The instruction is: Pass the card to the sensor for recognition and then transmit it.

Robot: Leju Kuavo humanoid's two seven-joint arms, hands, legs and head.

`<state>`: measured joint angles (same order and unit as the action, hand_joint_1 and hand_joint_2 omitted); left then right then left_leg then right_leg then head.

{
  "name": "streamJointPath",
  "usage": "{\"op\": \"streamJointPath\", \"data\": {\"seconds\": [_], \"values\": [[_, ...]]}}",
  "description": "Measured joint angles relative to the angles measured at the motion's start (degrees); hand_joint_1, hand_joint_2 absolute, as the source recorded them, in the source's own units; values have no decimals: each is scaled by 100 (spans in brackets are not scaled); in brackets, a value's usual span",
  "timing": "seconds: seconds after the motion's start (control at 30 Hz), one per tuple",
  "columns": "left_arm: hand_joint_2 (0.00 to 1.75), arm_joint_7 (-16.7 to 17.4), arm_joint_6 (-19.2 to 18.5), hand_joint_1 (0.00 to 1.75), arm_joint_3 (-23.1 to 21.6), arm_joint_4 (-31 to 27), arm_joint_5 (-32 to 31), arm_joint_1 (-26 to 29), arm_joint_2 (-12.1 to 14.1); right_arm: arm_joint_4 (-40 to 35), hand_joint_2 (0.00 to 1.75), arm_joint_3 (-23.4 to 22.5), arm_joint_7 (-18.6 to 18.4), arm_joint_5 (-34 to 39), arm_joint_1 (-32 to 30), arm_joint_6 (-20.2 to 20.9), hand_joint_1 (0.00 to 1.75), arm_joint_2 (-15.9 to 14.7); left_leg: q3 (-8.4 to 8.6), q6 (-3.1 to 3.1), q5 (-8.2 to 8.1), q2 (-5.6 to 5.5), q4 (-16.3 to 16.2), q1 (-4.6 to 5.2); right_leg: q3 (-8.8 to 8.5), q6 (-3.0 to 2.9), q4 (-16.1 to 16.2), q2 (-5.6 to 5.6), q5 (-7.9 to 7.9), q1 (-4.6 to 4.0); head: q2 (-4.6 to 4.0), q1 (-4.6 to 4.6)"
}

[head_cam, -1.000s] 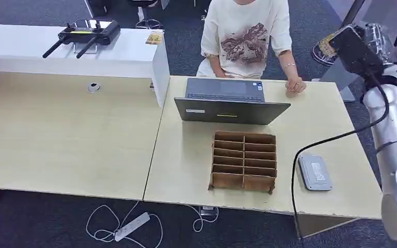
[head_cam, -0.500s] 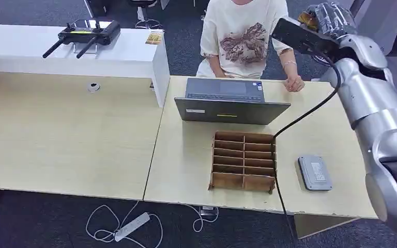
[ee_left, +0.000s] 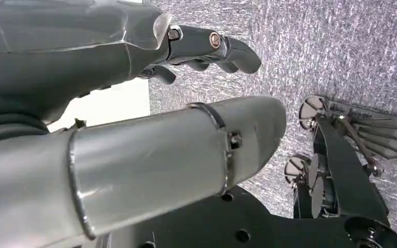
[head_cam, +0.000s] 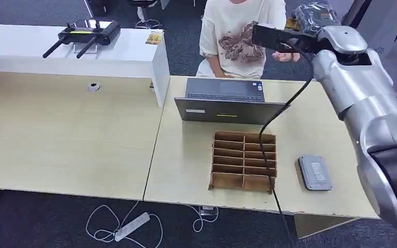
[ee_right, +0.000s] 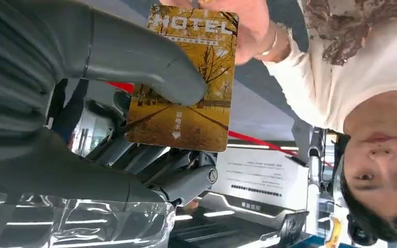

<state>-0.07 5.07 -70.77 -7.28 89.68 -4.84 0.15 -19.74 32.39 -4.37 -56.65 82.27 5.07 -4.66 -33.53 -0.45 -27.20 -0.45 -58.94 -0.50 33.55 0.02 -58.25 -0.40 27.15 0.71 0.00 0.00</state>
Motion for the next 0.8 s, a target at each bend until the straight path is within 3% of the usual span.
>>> {"op": "streamJointPath", "data": {"seconds": [0.4,0.43,0.47,0.5,0.8], "values": [[0,0,-9,0,-4,0,31,3,2,140,175,120,-17,-103,11,-11,175,57,0,0,0,0,-1,0,0,1,1,0,-1,0,0,0],[0,0,-9,0,-4,0,31,3,2,140,175,122,-15,-105,11,-11,54,57,0,0,0,0,-1,0,0,1,1,0,-1,0,0,0],[0,0,-9,0,-4,0,31,3,2,142,175,125,-15,-107,11,-11,21,57,0,0,0,0,-1,0,0,1,1,0,-1,0,0,0],[0,0,-9,0,-4,0,31,4,2,142,175,127,-15,-107,11,-13,0,57,0,0,0,0,-1,0,0,1,1,0,-1,0,0,0],[0,-9,-9,0,-9,0,33,6,2,155,175,133,-17,-199,10,-74,0,57,1,0,0,1,-1,0,0,1,0,1,-1,0,0,0]]}}
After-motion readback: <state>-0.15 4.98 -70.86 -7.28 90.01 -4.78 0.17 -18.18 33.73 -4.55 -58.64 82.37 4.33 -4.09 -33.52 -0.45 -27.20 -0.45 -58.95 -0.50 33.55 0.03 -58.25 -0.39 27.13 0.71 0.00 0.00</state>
